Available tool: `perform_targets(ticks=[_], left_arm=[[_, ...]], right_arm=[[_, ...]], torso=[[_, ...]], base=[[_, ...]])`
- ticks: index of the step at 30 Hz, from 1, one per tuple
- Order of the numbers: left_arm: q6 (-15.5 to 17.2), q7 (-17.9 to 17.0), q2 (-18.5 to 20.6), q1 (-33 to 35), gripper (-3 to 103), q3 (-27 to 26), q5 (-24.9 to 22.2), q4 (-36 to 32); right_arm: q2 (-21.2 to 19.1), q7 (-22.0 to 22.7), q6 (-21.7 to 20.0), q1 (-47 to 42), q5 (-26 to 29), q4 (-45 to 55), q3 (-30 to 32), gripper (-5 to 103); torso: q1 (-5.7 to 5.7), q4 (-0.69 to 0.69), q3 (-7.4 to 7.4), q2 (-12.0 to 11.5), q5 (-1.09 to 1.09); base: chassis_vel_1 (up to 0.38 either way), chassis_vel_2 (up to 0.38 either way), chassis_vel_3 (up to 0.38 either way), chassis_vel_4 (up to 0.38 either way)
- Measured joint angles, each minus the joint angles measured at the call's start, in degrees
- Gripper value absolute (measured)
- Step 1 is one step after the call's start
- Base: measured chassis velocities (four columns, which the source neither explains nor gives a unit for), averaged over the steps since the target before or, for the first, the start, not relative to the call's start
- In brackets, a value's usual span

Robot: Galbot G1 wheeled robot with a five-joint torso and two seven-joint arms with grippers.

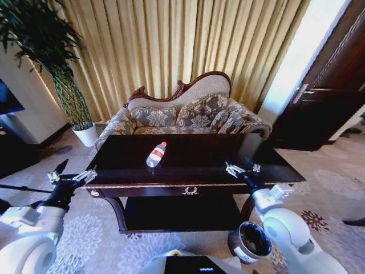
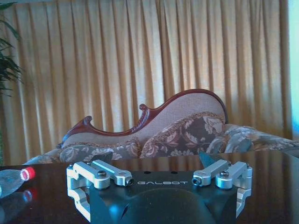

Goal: Move to the front of the table and place the trash on the table into the trash bin.

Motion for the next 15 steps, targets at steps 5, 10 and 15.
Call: perform_targets(ticks=[5, 10, 15], left_arm=[[2.59, -2.96, 6.98, -5.61, 100, 1.96, -3.76, 4.29], [4.18, -5.17, 12.53, -13.16, 100, 6.04, -5.92, 8.98], [4.83, -7.33, 16.04, -23.06, 100, 13.85, -6.3, 15.45]], right_arm=[[0.86, 0.99, 0.16, -1.38, 0.06, 0.47, 0.59, 100], [1.16, 1.55, 0.18, -1.4, 0.02, 1.04, 0.61, 100], [1.39, 2.51, 0.17, -1.55, -0.03, 1.33, 0.61, 100]], torso=[[0.03, 0.01, 0.01, -0.01, -0.02], [0.02, 0.01, 0.01, -0.01, 0.0], [0.04, 0.0, 0.01, -0.01, -0.01]], base=[[0.0, 0.0, 0.0, 0.0], [0.0, 0.0, 0.0, 0.0], [0.0, 0.0, 0.0, 0.0]])
